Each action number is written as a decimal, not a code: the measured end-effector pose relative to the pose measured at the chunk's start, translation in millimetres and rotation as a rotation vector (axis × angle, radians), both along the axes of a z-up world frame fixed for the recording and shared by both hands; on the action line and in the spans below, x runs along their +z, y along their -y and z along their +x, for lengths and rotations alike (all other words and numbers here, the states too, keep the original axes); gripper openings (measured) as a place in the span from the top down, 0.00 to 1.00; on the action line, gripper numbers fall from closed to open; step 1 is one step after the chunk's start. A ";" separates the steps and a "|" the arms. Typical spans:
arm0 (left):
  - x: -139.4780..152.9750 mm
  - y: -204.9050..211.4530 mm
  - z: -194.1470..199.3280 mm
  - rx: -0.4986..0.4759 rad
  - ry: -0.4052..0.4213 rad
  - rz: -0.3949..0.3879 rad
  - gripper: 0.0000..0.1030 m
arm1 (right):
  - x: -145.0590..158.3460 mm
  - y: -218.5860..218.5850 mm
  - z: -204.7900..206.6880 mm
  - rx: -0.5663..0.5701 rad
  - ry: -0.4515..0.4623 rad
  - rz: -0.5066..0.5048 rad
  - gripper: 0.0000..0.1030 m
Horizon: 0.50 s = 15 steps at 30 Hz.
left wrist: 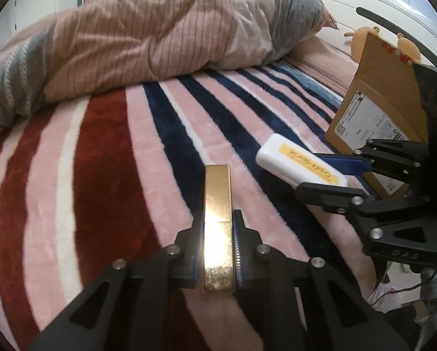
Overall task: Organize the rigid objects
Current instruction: 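Grasp the white KATO-KATO box with the right gripper while the left grasps the gold bar, then lower the KATO-KATO box and gold bar into the box, open both grippers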
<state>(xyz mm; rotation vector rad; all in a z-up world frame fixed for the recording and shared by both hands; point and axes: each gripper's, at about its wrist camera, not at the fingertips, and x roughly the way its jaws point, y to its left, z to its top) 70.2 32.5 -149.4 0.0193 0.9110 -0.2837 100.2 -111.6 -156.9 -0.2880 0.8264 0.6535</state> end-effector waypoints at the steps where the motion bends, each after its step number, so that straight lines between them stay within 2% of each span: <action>1: 5.4 -0.6 -3.3 0.002 0.011 0.000 0.85 | 5.9 1.8 -2.5 -0.001 0.005 0.011 0.70; 8: 60.0 2.8 -27.5 0.005 0.115 0.010 0.85 | 61.0 14.9 -33.6 0.001 0.066 0.094 0.70; 15: 128.8 35.1 -46.1 -0.043 0.229 0.030 0.85 | 126.0 50.6 -66.3 -0.010 0.195 0.186 0.70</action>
